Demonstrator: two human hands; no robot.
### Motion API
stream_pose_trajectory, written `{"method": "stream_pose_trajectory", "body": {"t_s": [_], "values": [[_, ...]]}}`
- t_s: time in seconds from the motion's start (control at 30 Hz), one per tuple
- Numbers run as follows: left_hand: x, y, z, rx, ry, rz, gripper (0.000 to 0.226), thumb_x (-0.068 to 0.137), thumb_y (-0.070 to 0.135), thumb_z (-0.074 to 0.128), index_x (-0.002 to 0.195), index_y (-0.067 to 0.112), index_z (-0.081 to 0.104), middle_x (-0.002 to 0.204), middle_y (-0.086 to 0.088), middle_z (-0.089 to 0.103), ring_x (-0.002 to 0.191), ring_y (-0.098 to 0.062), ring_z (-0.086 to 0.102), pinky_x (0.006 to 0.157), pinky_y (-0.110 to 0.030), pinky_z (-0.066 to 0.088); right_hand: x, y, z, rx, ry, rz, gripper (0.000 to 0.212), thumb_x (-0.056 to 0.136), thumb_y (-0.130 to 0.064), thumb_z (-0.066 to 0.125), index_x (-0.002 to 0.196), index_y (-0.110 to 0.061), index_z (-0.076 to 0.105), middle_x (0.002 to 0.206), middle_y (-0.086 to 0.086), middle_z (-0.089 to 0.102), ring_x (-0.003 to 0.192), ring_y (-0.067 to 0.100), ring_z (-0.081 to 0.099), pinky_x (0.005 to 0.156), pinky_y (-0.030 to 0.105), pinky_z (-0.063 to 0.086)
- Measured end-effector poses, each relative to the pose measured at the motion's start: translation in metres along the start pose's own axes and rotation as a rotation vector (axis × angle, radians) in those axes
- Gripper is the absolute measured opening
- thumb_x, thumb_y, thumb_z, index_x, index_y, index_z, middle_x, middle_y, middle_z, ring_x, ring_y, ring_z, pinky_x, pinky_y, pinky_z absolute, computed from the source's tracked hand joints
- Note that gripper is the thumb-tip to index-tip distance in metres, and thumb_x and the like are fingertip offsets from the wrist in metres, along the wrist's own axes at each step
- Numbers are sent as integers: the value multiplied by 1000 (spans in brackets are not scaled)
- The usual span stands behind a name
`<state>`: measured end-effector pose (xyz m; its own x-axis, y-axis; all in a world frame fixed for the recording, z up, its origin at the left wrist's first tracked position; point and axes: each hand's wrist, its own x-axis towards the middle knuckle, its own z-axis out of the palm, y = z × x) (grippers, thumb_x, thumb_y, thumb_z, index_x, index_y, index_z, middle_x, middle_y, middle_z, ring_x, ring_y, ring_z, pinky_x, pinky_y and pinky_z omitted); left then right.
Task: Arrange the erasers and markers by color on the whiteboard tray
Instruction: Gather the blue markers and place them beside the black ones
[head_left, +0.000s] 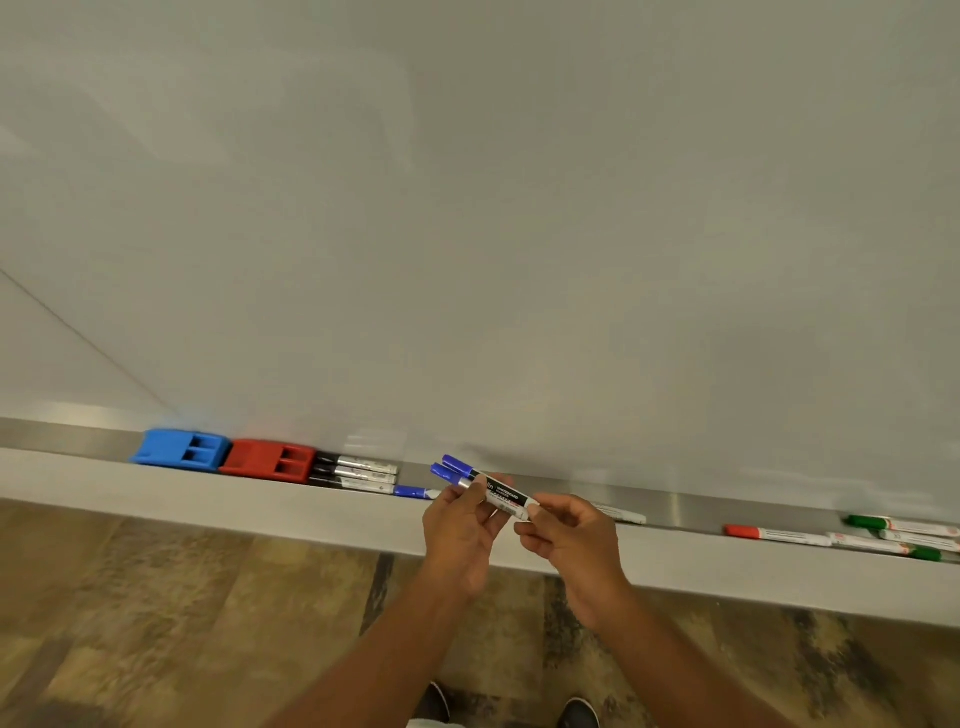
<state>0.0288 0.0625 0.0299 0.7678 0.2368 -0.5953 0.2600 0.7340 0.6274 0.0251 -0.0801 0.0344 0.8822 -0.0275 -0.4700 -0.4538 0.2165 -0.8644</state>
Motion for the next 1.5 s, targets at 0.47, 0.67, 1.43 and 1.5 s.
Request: {"method": "stream_pose_trajectory", "body": {"t_s": [0.47, 0.67, 1.43, 1.5], "values": [[20, 25, -58, 281, 332, 7, 18, 100, 11, 71, 115, 1, 70, 110, -17, 76, 104, -34, 75, 98, -49, 61, 35, 22, 55, -83, 132, 36, 14, 86, -5, 80, 98, -6, 76, 83, 9, 80, 78, 27, 79, 72, 29, 64], [21, 33, -72, 629, 398, 231, 29, 102, 10, 64, 131, 8, 69, 113, -7, 74, 105, -24, 69, 100, -43, 59, 47, 31, 57, -237, 148, 32, 16, 82, -8, 83, 94, -18, 78, 77, -2, 79, 78, 20, 78, 74, 30, 64], [55, 13, -84, 2257, -286, 553, 87, 106, 61, 33, 165, 23, -19, 172, 1, -28, 158, -24, -28, 127, -56, -17, 79, 22, 75, -853, 34, -165, 21, 86, -16, 81, 106, -12, 78, 101, 5, 78, 93, 21, 72, 90, 37, 58], [55, 12, -83, 2266, -295, 538, 88, 106, 63, 32, 165, 22, -19, 171, 0, -29, 158, -25, -29, 129, -58, -14, 79, 23, 71, -898, 42, -191, 21, 87, -19, 79, 108, -13, 77, 102, 4, 77, 91, 19, 70, 86, 33, 57]]}}
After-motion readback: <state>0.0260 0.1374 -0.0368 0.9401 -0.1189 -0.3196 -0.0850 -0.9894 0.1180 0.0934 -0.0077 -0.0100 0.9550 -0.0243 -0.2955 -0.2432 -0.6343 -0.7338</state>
